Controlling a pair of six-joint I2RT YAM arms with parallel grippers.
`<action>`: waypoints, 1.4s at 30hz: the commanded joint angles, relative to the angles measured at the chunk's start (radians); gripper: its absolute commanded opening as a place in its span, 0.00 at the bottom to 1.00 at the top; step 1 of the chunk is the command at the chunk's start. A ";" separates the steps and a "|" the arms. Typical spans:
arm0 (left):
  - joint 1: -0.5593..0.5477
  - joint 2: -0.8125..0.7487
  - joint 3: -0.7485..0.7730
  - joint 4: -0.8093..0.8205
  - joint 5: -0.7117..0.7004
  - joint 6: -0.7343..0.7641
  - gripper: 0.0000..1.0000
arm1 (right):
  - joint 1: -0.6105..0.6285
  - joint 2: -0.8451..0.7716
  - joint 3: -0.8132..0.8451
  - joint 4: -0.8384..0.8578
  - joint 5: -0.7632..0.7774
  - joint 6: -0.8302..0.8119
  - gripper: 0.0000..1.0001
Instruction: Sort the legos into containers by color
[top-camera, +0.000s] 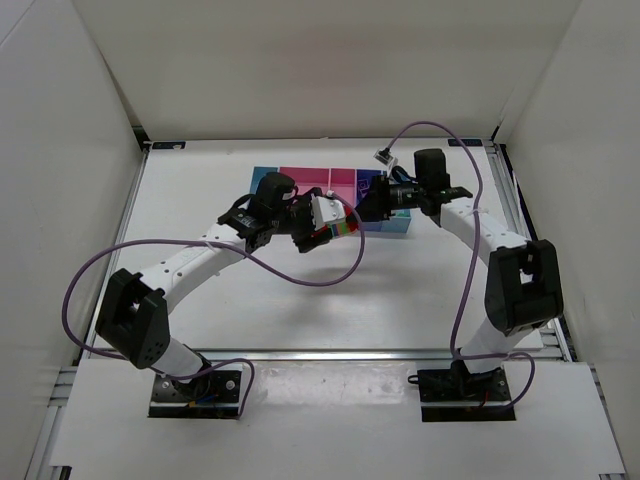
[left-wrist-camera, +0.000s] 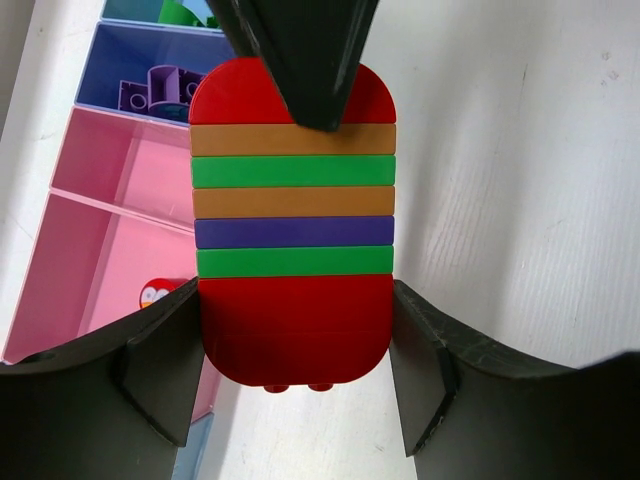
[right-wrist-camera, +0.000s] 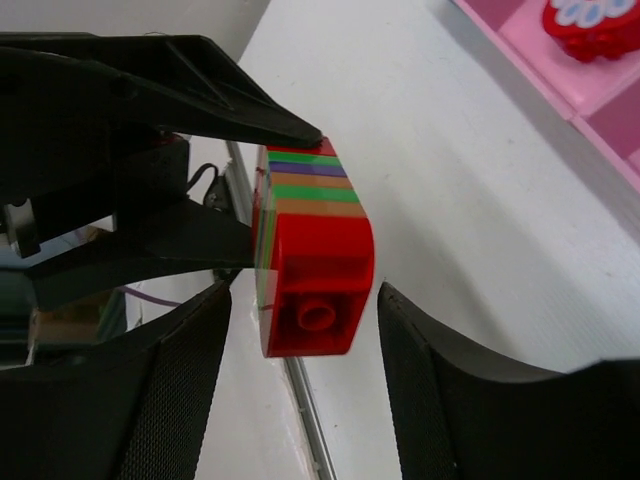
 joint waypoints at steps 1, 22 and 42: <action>-0.005 -0.042 0.003 0.042 0.027 -0.004 0.34 | 0.016 0.017 0.046 0.098 -0.099 0.060 0.64; -0.005 -0.063 -0.048 0.081 0.003 -0.003 0.33 | 0.016 0.013 0.025 0.135 -0.142 0.117 0.54; -0.005 -0.043 -0.031 0.074 0.009 0.008 0.33 | -0.027 0.010 0.018 0.135 -0.167 0.113 0.40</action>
